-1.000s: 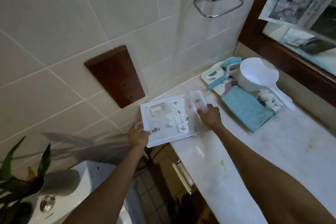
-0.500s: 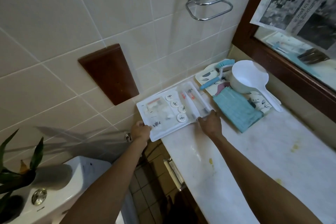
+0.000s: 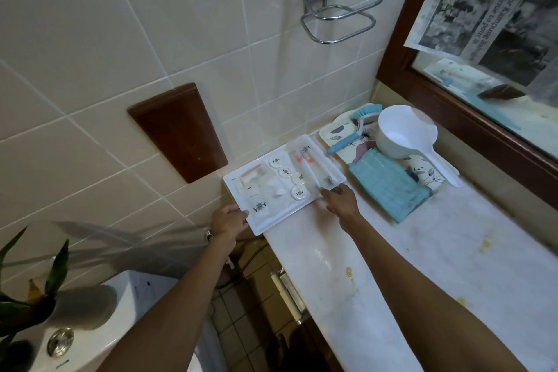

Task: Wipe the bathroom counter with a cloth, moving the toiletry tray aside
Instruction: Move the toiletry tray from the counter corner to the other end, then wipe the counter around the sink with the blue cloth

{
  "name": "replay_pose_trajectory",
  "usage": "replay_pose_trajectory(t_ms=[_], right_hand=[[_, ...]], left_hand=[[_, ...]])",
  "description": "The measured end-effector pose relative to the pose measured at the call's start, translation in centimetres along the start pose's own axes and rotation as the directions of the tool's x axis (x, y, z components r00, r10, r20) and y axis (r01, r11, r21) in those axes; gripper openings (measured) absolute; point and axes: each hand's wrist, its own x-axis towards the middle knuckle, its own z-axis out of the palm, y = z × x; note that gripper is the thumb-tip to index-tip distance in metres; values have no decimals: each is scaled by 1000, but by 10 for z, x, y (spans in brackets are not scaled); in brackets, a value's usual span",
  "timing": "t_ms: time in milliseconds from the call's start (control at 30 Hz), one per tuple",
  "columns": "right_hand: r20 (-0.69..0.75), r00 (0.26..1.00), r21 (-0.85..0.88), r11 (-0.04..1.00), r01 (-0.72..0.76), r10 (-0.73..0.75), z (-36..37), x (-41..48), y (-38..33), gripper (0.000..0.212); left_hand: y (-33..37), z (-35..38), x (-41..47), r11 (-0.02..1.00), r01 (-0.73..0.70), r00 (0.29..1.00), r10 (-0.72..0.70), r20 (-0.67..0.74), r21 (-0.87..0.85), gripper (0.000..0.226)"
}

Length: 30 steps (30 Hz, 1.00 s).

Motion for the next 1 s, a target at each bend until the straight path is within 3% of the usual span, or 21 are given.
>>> replay_pose_trajectory(t_ms=[67, 133, 200, 267, 367, 500, 667, 833, 933, 1000], right_hand=[[44, 999, 48, 999, -8, 6, -6, -6, -4, 34], [55, 998, 71, 997, -17, 13, -12, -10, -6, 39], [28, 999, 48, 998, -30, 29, -22, -16, -7, 50], [7, 1000, -47, 999, -2, 2, -35, -23, -8, 54], [-6, 990, -265, 955, 132, -139, -64, -34, -11, 39], [-91, 955, -482, 852, 206, -282, -109, -43, -15, 25], [-112, 932, -701, 692, 172, -345, -149, -44, -9, 37], [-15, 935, -918, 376, 128, -354, -152, -27, 8, 55], [20, 930, -951, 281, 131, -366, -148, -17, 18, 43], [10, 915, -954, 272, 130, -404, -148, -11, 24, 32]], left_hand=[[0, -3, 2, 997, -10, 1000, 8, 19, 70, 27], [5, -4, -1, 955, -87, 995, 95, -15, 284, 22], [14, -2, -11, 854, -203, 964, 261, -57, 480, 20], [23, 7, -22, 733, -358, 889, 458, -30, 578, 29], [37, 36, -46, 625, -585, 771, 627, 115, 517, 26], [43, 91, -73, 388, -813, 558, 733, 390, 434, 23], [49, 164, -89, 103, -921, 346, 658, 669, 375, 31], [52, 225, -77, -184, -899, 299, 403, 865, 397, 53], [56, 245, -64, -303, -877, 284, 297, 912, 372, 57], [59, 252, -54, -352, -868, 264, 272, 925, 351, 50]])
